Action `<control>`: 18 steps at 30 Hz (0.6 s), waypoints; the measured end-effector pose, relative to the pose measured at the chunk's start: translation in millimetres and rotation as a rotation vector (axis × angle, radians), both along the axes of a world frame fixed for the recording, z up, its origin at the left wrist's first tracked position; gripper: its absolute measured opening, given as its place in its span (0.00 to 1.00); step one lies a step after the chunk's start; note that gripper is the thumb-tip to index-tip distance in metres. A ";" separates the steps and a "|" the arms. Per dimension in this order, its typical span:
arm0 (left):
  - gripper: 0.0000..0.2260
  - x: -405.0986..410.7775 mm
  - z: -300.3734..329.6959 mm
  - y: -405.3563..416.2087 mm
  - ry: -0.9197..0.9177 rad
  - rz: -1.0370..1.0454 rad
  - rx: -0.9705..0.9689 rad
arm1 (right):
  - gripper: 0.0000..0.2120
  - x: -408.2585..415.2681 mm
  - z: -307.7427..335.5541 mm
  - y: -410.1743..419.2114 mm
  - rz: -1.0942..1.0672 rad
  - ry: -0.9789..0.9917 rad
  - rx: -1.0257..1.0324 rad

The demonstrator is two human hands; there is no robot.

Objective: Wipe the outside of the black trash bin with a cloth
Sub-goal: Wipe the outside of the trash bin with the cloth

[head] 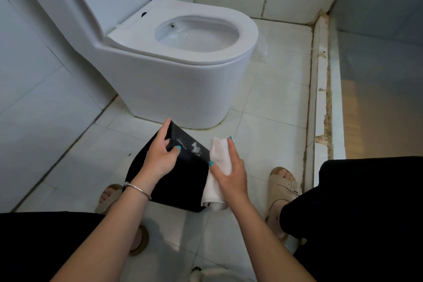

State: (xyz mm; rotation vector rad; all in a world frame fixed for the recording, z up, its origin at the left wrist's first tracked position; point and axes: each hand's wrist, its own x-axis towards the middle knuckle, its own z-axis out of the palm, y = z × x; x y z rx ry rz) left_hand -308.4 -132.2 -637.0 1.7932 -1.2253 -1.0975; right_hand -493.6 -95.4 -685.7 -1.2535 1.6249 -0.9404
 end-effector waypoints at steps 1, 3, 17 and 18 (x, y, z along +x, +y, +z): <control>0.35 -1.3 1.0 2.9 0.026 0.007 -0.017 | 0.38 -1.4 0.6 -0.4 -0.007 -0.001 -0.001; 0.36 -2.4 -0.2 7.8 0.085 0.027 -0.048 | 0.38 -4.1 2.1 -1.5 -0.006 -0.001 -0.013; 0.47 24.4 -3.0 24.4 -0.012 -0.169 0.160 | 0.38 -7.8 -9.8 -1.0 -0.172 -0.046 0.031; 0.47 24.5 -4.0 25.0 -0.014 -0.173 0.163 | 0.38 -8.0 -10.3 -0.6 -0.172 -0.046 0.032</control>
